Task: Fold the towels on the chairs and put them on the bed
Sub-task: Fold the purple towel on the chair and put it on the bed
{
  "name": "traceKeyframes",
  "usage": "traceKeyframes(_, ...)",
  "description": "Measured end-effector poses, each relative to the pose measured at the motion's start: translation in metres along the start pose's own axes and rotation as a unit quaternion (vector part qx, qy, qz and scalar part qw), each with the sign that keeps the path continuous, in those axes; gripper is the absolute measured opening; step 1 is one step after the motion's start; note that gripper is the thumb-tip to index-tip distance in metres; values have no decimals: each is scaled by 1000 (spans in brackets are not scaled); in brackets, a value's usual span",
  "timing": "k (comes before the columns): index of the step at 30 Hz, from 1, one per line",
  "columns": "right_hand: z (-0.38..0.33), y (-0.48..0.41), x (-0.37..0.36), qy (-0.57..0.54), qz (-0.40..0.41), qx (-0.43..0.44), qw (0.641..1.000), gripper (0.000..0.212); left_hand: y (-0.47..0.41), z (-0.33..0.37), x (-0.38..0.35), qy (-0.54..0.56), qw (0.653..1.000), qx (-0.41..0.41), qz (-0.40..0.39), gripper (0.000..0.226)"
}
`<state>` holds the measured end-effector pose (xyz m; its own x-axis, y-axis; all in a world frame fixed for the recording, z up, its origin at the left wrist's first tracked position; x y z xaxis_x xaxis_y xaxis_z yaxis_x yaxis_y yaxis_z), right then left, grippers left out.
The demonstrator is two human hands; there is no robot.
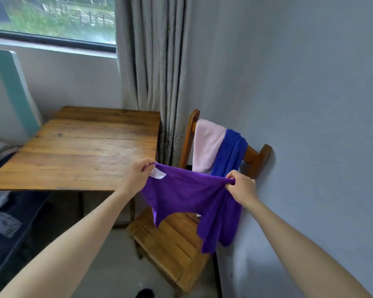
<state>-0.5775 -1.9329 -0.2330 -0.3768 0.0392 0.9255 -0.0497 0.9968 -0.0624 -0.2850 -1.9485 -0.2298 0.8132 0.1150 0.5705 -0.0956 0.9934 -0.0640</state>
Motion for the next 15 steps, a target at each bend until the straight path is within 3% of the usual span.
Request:
traceKeyframes(7, -10, 4, 47, -105, 34, 9, 994, 6, 10, 70, 53, 4, 996, -70, 54, 19)
traceKeyframes(15, -10, 6, 37, -157, 4, -36, 987, 9, 7, 94, 68, 2, 998, -62, -5, 6)
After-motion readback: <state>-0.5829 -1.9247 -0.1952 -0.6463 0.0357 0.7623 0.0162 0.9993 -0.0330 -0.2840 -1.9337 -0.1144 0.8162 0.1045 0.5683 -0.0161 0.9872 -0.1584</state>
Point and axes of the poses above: each hand's wrist, its own y-axis away from the middle knuckle, its own x-axis out of the back of the hand, z = x × y, the point moved 10 cm from there along -y, towards the middle knuckle, and after that the axes turned 7 degrees about x, right-handed, at the moved point
